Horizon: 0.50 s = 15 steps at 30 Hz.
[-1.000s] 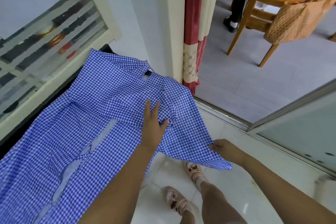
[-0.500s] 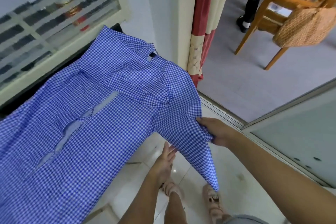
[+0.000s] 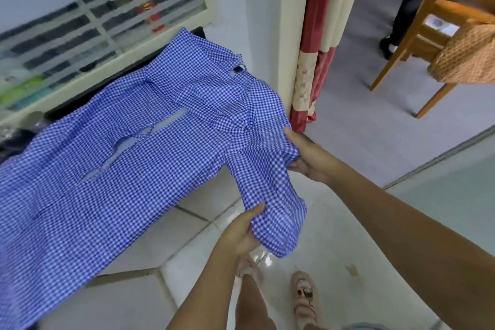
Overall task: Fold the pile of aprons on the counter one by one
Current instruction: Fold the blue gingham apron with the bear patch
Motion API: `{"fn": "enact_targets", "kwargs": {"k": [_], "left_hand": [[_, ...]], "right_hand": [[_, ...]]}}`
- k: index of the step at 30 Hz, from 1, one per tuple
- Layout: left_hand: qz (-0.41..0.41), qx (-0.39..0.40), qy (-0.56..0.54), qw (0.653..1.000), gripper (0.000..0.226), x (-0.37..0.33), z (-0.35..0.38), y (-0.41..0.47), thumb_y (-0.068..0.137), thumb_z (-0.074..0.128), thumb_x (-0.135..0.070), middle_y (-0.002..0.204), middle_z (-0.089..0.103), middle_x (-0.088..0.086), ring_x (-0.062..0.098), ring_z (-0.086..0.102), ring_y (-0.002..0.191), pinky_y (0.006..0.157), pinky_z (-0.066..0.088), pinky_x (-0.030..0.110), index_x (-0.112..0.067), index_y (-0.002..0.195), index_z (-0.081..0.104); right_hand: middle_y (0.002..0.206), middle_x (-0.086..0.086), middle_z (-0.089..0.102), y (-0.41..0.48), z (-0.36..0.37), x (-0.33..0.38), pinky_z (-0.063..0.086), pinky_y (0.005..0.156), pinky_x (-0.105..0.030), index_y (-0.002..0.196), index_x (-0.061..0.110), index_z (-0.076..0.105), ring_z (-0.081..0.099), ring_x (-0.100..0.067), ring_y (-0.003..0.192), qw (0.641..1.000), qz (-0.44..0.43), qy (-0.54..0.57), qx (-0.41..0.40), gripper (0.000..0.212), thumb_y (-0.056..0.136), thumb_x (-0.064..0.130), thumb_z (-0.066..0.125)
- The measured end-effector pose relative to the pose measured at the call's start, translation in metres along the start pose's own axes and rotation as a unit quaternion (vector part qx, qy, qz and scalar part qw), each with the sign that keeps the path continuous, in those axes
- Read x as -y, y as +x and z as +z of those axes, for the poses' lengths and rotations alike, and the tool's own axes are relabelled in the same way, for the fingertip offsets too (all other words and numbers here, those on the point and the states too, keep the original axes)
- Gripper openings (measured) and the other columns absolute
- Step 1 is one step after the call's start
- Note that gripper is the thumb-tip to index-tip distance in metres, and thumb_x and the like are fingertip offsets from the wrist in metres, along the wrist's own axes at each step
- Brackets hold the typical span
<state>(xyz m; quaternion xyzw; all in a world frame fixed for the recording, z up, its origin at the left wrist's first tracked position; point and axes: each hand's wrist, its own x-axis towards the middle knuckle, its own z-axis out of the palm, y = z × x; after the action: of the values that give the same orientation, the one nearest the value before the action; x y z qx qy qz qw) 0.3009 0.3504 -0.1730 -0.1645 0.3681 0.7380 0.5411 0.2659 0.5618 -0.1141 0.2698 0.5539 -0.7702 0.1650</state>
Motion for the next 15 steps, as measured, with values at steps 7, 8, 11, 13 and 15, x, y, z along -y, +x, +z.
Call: {"fn": "enact_targets", "kwargs": {"k": [7,8,11,13,15], "left_hand": [[0.163,-0.069,-0.115,0.978,0.035,-0.019,0.059,-0.032,0.091,0.055,-0.03,0.091,0.074,0.009,0.024,0.072,0.078,0.067,0.059,0.034,-0.005,0.081,0.078],[0.186,-0.084,-0.11,0.973,0.046,-0.02,0.066,-0.036,0.096,0.045,-0.029,0.08,0.072,0.005,0.021,0.071,0.069,0.061,0.058,0.032,-0.01,0.07,0.077],[0.225,-0.062,-0.067,0.97,0.022,-0.028,0.071,-0.041,0.082,0.056,-0.018,0.072,0.066,0.001,0.016,0.064,0.064,0.063,0.054,0.029,-0.014,0.065,0.068],[0.201,-0.01,-0.053,0.978,0.005,-0.039,0.075,-0.046,0.064,0.072,-0.012,0.075,0.07,0.003,0.018,0.068,0.067,0.068,0.058,0.031,-0.009,0.068,0.073],[0.192,0.021,-0.062,0.979,0.034,-0.051,0.074,-0.048,0.044,0.09,-0.008,0.08,0.072,0.008,0.022,0.071,0.073,0.068,0.059,0.035,-0.004,0.074,0.074]], "right_hand": [[0.133,-0.001,0.059,-0.046,-0.036,-0.046,0.039,0.107,-0.032,0.13,0.02,0.053,0.053,-0.021,0.125,0.977,0.029,-0.085,0.194,0.089,0.062,0.075,0.066],[0.131,-0.001,0.06,-0.055,-0.042,-0.051,0.042,0.104,-0.031,0.129,0.019,0.054,0.055,-0.019,0.122,0.973,0.034,-0.089,0.21,0.085,0.063,0.07,0.071],[0.128,-0.004,0.062,-0.081,-0.055,-0.062,0.046,0.099,-0.031,0.122,0.016,0.061,0.059,-0.02,0.116,0.96,0.056,-0.1,0.254,0.067,0.068,0.052,0.079],[0.127,-0.007,0.063,-0.097,-0.056,-0.059,0.047,0.097,-0.03,0.118,0.014,0.065,0.06,-0.02,0.115,0.954,0.071,-0.092,0.275,0.058,0.07,0.043,0.08],[0.121,-0.007,0.066,-0.109,-0.052,-0.046,0.05,0.091,-0.029,0.114,0.012,0.067,0.063,-0.018,0.108,0.962,0.061,-0.081,0.255,0.047,0.073,0.032,0.079]]}}
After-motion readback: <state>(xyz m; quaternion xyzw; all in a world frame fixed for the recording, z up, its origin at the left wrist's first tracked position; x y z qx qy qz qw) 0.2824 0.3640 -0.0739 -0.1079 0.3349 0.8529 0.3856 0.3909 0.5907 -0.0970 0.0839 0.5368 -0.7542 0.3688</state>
